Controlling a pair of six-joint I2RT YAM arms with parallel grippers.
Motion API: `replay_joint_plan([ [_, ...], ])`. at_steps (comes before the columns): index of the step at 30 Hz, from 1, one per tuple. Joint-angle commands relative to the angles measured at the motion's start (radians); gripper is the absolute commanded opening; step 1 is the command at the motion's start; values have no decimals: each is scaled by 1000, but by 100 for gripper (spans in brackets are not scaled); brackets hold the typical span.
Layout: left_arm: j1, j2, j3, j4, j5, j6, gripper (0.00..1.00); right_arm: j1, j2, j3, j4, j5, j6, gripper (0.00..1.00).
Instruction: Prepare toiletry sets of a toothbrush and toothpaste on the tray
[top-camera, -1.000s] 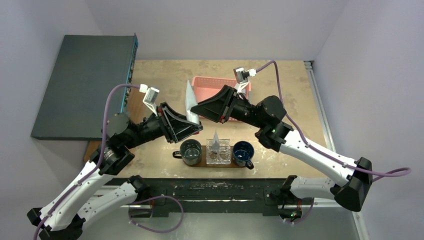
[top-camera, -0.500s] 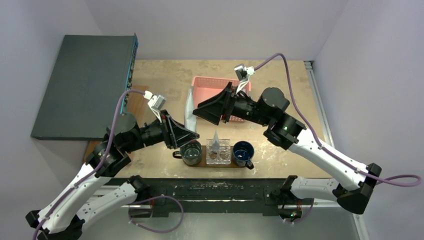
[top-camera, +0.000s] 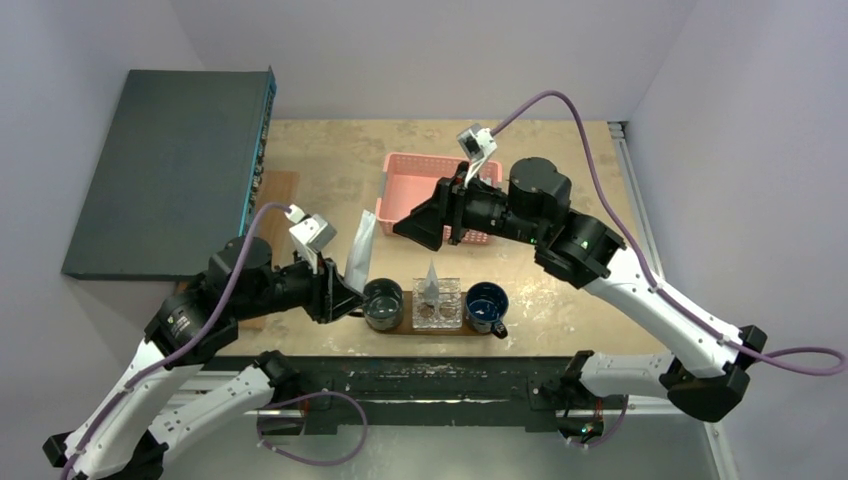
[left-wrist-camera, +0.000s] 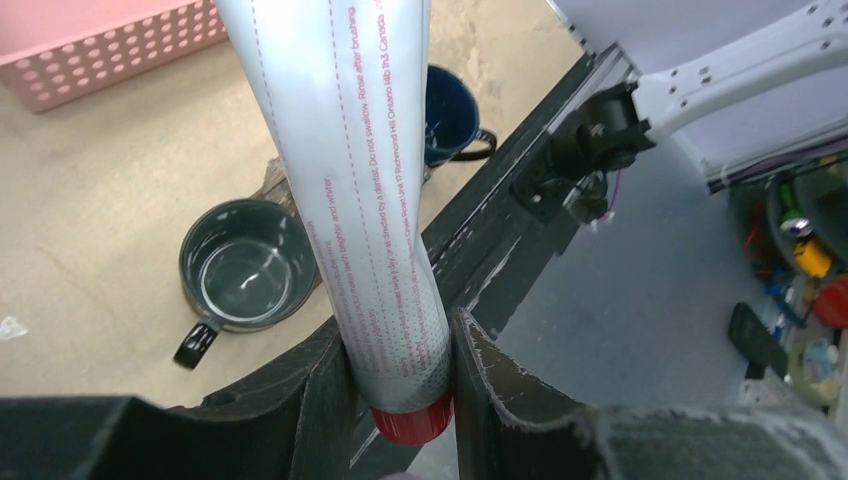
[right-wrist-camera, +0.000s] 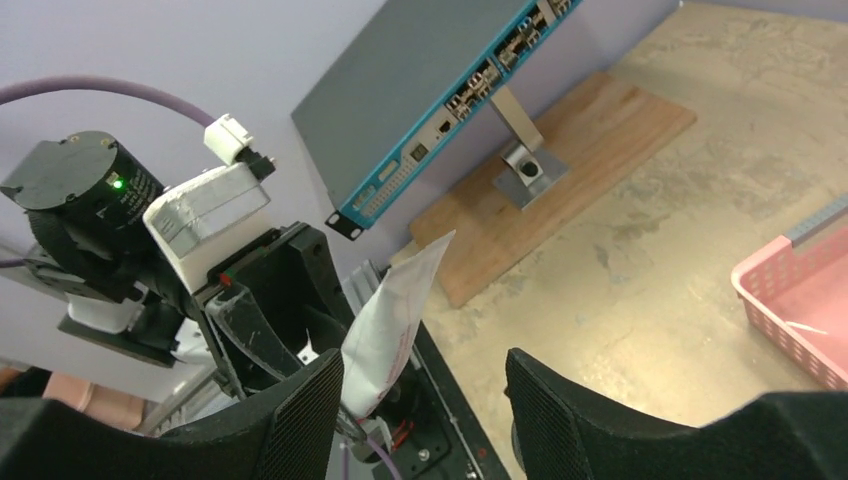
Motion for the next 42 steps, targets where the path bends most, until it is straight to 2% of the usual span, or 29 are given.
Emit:
replay_joint_plan([
  [1,3,25,61,-130,5,154,0,4,33,100,-121,-31,-49,64],
  [8,1,61,79,-267,-29,277,0,0,112,182,-256,-114,-34,64],
  [17,-132,49,104,-305,-206,306,0,-2,210,166,-292,-294,29,64],
  [28,-232,51,98,-314,-320,318,0,-4,226,72,-171,-434,101,64],
  [42,-376,114,107,-331,-480,331,0,-13,283,39,-88,-465,192,61],
])
